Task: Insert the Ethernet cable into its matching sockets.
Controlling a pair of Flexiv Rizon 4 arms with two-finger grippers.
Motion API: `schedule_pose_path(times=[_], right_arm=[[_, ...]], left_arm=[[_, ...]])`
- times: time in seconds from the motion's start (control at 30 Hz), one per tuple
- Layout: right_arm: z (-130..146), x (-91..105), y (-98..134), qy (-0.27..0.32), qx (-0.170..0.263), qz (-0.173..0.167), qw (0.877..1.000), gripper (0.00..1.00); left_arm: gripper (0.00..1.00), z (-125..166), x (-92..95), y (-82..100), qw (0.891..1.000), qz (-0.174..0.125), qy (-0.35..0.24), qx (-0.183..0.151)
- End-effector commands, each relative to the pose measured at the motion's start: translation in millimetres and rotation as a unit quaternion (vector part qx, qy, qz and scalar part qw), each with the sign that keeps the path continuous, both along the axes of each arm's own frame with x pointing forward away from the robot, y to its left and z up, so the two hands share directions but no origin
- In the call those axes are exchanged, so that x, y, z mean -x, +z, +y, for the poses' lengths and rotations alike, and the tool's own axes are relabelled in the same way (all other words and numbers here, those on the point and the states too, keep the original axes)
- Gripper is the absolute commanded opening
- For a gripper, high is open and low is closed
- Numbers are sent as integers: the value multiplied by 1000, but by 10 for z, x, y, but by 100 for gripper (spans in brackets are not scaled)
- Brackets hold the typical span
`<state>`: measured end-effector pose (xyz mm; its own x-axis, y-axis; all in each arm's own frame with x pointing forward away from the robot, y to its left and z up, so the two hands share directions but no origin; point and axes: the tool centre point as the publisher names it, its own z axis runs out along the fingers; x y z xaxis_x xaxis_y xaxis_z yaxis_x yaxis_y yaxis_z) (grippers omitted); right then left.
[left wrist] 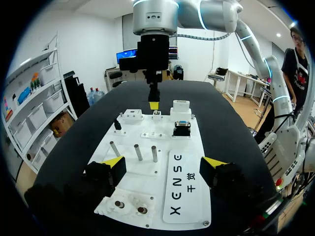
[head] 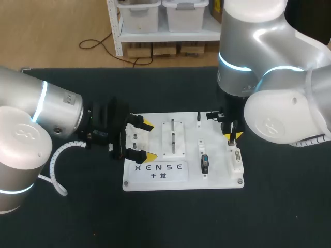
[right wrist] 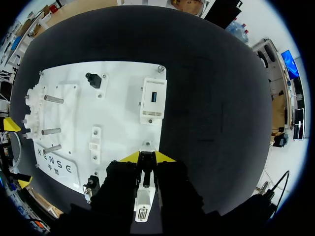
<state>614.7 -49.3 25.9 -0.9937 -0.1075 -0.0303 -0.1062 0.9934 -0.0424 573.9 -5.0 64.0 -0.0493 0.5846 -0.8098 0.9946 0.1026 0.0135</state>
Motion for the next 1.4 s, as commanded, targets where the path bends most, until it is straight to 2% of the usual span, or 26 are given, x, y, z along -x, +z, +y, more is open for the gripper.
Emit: schedule_pose_path(times=[0.03,0.7,1.0,1.13,1.17,1.2,1.27,1.4], right_arm=[[-20,6,-35,-1,-1,2,1000,0],[-29,21,-222,1,3,14,1000,0],[-67,-6,-237,-6,6,12,1000,0],[-52,1,-163,5,4,1,1000,0],[-51,-1,-125,4,3,-4,1000,45],[-51,-3,-88,2,0,-7,1000,100],[-44,-3,8,6,-14,-8,1000,100],[-44,-3,8,6,-14,-8,1000,100]], left_arm=[[100,10,6,-16,1000,-2,0,3],[100,10,6,-16,1000,-2,0,3],[100,10,6,-16,1000,-2,0,3],[100,10,6,-16,1000,-2,0,3],[100,10,6,-16,1000,-2,0,3],[100,10,6,-16,1000,-2,0,3],[100,10,6,-16,1000,-2,0,3],[100,10,6,-16,1000,-2,0,3]])
